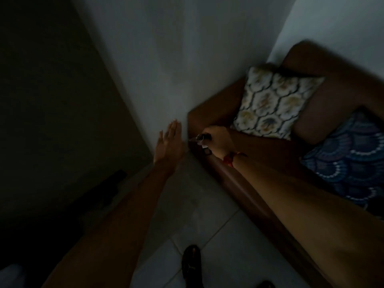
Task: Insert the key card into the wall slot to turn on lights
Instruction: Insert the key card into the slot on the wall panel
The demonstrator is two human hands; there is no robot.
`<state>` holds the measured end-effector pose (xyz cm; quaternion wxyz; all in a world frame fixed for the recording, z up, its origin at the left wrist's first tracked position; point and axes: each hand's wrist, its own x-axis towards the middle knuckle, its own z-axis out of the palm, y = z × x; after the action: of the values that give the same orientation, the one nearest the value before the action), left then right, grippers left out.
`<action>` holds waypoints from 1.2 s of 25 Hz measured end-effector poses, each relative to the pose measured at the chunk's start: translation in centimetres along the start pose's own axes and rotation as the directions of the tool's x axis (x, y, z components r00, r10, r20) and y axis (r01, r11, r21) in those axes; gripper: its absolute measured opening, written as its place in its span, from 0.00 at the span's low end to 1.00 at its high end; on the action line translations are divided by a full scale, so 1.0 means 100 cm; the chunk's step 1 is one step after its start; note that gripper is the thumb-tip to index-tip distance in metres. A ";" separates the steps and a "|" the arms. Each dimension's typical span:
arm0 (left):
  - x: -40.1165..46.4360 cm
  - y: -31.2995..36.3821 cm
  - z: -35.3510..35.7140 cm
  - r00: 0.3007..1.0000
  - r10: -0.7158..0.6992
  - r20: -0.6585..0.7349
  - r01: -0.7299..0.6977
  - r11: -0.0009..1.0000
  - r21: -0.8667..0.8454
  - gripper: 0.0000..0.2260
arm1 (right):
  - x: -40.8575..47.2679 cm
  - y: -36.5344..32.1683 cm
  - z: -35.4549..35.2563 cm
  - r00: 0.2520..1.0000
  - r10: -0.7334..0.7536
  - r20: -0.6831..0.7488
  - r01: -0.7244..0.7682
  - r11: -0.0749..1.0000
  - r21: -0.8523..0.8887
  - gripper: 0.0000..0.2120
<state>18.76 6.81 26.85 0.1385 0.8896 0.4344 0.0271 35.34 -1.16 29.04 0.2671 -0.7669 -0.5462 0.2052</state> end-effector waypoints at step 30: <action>-0.159 0.898 -0.327 0.266 0.828 -0.494 -0.898 0.400 0.186 0.28 | -0.548 0.109 -0.823 0.266 0.021 -0.964 -0.331 0.941 -0.071 0.08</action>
<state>72.11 -50.77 83.61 0.0377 0.9255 -0.1043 0.3622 75.71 -71.22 87.01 0.4121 -0.8201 -0.2106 -0.3366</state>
